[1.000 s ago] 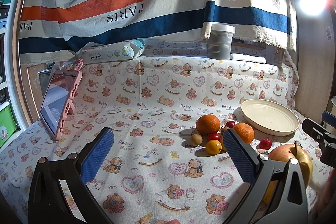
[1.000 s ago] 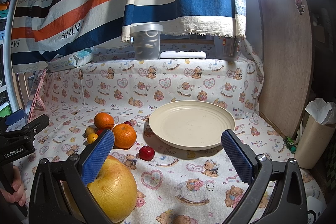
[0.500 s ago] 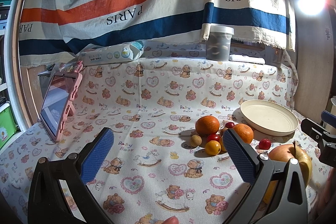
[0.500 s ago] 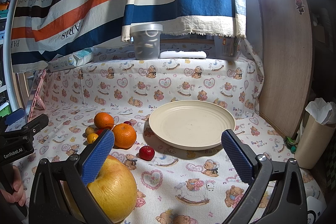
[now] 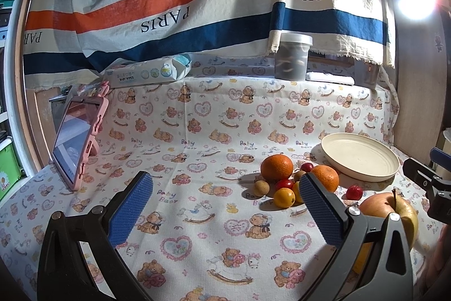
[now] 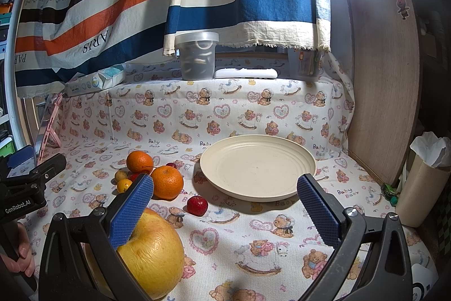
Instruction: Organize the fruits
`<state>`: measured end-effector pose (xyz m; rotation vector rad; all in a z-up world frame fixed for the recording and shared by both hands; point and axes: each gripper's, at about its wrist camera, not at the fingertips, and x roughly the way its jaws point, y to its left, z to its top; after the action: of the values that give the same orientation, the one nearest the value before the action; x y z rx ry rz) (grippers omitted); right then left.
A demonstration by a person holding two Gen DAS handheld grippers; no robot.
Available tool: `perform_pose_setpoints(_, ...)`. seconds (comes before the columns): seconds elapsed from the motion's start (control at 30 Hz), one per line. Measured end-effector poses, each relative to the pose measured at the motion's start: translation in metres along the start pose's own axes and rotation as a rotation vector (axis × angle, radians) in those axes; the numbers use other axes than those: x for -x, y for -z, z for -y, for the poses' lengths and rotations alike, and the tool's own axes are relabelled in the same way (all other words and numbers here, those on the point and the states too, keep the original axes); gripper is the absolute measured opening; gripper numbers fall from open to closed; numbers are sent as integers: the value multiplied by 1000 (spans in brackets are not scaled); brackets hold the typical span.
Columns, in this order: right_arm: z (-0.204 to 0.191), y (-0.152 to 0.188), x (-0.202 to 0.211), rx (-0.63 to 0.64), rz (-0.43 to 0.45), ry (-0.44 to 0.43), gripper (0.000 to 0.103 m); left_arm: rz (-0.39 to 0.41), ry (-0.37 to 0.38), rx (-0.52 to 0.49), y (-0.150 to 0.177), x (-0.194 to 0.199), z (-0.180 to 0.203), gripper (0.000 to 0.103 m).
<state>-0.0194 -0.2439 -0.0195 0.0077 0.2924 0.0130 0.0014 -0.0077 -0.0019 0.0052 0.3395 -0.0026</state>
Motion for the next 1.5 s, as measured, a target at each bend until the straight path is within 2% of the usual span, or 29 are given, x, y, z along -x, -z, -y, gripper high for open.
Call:
perform_pose_setpoints(0.67,0,0,0,0,-1,-3,103,-3,-3,5,2,0,-7,103)
perform_pose_setpoints(0.8,0,-2,-2,-3,-11,-31,103,-5,-3,6,2,0,-6,103)
perform_pose_setpoints(0.9,-3,-2,1,13,-9,-82,103,-1,-3,6,2,0,-6,103)
perform_pose_setpoints(1.0,-6,-5,7,-1,-58,-170,103,-1,-4,6,2,0,-6,103)
perform_pose_setpoints(1.13,-14,-5,14,-59,-91,-241,103,6,-9,12,1,1,-7,103)
perform_pose_setpoints(1.2,-22,-5,13,-53,-112,-248,103,11,-9,18,1,2,-8,103)
perform_pose_setpoints(1.33,-39,2,5,-8,-173,-197,103,11,-8,24,0,3,-9,103)
perform_pose_setpoints(1.5,-45,14,-18,-21,-310,-225,103,12,-8,22,0,3,-9,103)
